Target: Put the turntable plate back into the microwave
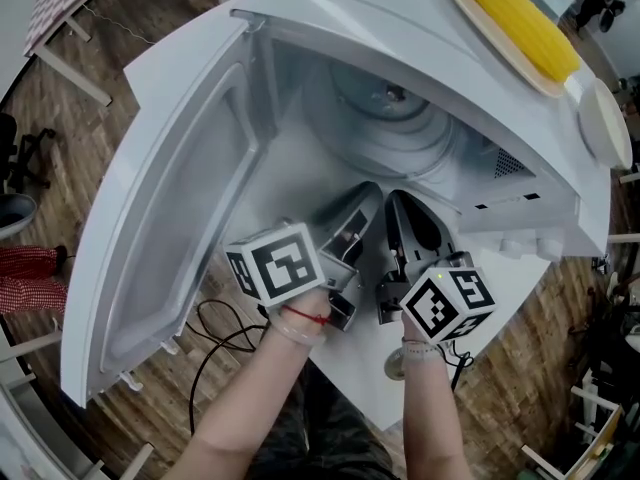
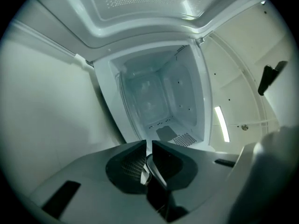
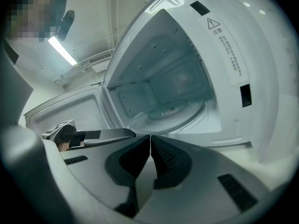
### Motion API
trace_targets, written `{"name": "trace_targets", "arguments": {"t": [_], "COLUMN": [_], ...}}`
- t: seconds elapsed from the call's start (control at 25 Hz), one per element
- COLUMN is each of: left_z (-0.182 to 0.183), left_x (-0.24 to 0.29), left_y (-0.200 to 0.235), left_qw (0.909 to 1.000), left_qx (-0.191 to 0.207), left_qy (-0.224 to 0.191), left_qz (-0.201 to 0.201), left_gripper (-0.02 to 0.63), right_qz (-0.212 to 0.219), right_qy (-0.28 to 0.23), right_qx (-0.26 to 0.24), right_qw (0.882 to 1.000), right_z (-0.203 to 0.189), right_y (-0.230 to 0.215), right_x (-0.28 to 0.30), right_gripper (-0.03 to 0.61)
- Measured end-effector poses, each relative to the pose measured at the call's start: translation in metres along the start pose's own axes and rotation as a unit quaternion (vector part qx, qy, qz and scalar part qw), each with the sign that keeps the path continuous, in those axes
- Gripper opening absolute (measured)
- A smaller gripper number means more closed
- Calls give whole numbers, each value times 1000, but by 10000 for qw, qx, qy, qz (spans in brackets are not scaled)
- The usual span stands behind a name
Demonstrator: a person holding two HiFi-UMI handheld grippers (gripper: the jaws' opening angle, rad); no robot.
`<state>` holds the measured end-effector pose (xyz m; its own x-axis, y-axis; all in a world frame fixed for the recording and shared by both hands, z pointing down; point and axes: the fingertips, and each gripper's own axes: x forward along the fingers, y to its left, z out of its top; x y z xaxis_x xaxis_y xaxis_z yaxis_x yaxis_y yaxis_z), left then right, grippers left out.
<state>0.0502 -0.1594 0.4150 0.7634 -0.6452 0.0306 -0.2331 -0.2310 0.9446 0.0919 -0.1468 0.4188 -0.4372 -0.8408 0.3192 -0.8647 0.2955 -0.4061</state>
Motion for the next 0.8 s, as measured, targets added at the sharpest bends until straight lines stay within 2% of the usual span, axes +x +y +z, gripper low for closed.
{"name": "trace_targets", "arguments": {"t": [0.16,0.36,0.64,0.8], "left_z": [-8,-27,-29,-31], "left_x": [-7,-15,-37,-49], "left_y": [-1,-11,-27,-31], "left_qw": [9999,9997,9943,9907], "left_qx": [42,200,1016,1300], "left_qy": [-93,69,-104,-42], "left_qz": [59,94,298,410], "left_gripper": [40,28,14,12], "right_qz": [31,124,122,236], "right_qy": [77,205,232,190], "right_qx": [111,65,-64,-138], "right_qw": [9999,9997,9996,9994], "right_z": [-6,-12,-9,-6], "right_y": [2,13,25,35], "right_x": [-9,-22,-43,-54], "right_gripper": [26,26,20,20]}}
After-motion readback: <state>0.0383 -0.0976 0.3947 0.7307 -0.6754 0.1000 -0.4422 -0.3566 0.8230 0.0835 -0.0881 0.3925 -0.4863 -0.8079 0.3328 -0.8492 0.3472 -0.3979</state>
